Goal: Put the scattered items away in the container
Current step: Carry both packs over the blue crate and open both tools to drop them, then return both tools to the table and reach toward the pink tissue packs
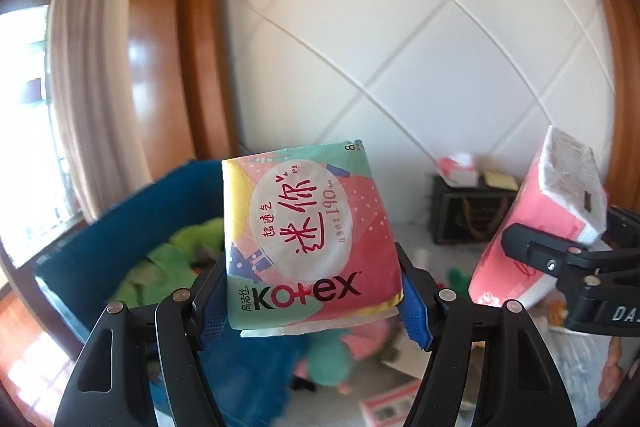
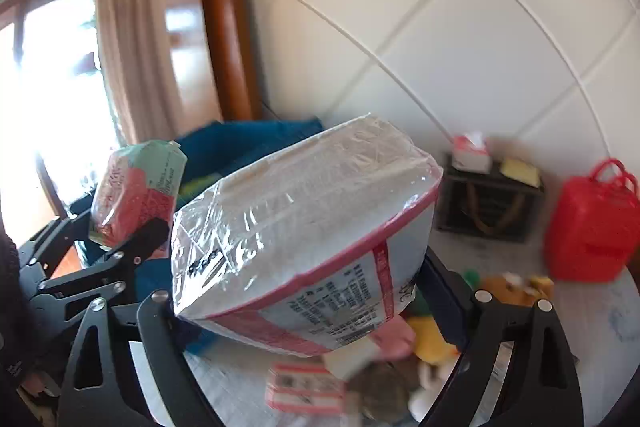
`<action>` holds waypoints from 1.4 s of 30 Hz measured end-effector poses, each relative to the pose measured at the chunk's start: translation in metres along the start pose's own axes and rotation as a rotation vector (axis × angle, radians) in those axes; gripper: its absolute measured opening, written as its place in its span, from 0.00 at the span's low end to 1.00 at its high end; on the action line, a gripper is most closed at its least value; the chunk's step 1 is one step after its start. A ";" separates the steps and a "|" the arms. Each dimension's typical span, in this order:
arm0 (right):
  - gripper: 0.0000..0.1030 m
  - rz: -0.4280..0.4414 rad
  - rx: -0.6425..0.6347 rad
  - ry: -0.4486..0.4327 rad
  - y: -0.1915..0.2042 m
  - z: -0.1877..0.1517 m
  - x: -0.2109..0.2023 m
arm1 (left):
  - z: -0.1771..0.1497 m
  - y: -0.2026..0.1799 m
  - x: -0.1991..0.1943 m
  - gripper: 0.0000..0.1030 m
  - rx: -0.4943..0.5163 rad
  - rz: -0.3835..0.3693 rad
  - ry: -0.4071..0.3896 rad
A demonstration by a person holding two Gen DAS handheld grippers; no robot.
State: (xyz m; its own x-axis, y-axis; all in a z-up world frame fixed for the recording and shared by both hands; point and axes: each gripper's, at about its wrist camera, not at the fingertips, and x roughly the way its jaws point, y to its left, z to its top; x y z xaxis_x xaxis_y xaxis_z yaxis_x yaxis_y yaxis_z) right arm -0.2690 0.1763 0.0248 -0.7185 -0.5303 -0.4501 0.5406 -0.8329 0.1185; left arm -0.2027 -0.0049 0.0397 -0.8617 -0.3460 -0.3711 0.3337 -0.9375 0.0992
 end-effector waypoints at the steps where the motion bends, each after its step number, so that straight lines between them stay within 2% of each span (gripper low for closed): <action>1: 0.89 0.018 -0.006 -0.011 0.015 0.010 0.007 | 0.006 0.018 0.004 0.68 -0.001 0.025 0.001; 4: 0.89 0.063 -0.038 -0.022 0.069 0.036 0.036 | 0.015 0.077 0.023 0.68 -0.020 0.086 0.047; 9: 0.89 0.147 -0.079 0.022 0.155 0.059 0.096 | 0.004 0.160 0.065 0.68 -0.051 0.138 0.167; 12: 0.89 0.162 -0.109 0.072 0.197 0.063 0.132 | -0.006 0.193 0.089 0.68 -0.063 0.146 0.219; 15: 0.89 0.142 -0.137 0.141 0.221 0.064 0.169 | -0.016 0.218 0.101 0.69 -0.070 0.146 0.244; 17: 0.89 0.118 -0.147 0.176 0.233 0.062 0.187 | -0.023 0.229 0.107 0.75 -0.077 0.155 0.246; 19: 0.90 0.114 -0.145 0.202 0.240 0.057 0.197 | -0.027 0.236 0.106 0.83 -0.077 0.149 0.241; 22: 0.93 0.090 -0.148 0.235 0.245 0.054 0.203 | -0.029 0.241 0.107 0.87 -0.074 0.137 0.241; 24: 0.94 0.066 -0.148 0.232 0.246 0.054 0.203 | -0.030 0.246 0.108 0.92 -0.075 0.134 0.243; 26: 1.00 0.060 -0.142 0.231 0.248 0.057 0.203 | -0.031 0.249 0.108 0.98 -0.074 0.130 0.239; 34: 1.00 0.027 -0.112 0.190 0.234 0.058 0.177 | -0.028 0.240 0.097 0.99 -0.065 0.100 0.227; 42: 1.00 -0.019 -0.059 0.132 0.203 0.053 0.126 | -0.023 0.215 0.082 0.99 -0.059 0.039 0.203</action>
State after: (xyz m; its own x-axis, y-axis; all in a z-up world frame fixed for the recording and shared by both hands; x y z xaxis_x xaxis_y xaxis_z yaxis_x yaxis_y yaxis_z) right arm -0.2726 -0.0681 0.0390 -0.6671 -0.4863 -0.5643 0.5555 -0.8295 0.0582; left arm -0.1929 -0.2341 0.0093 -0.7549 -0.3620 -0.5469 0.3925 -0.9174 0.0656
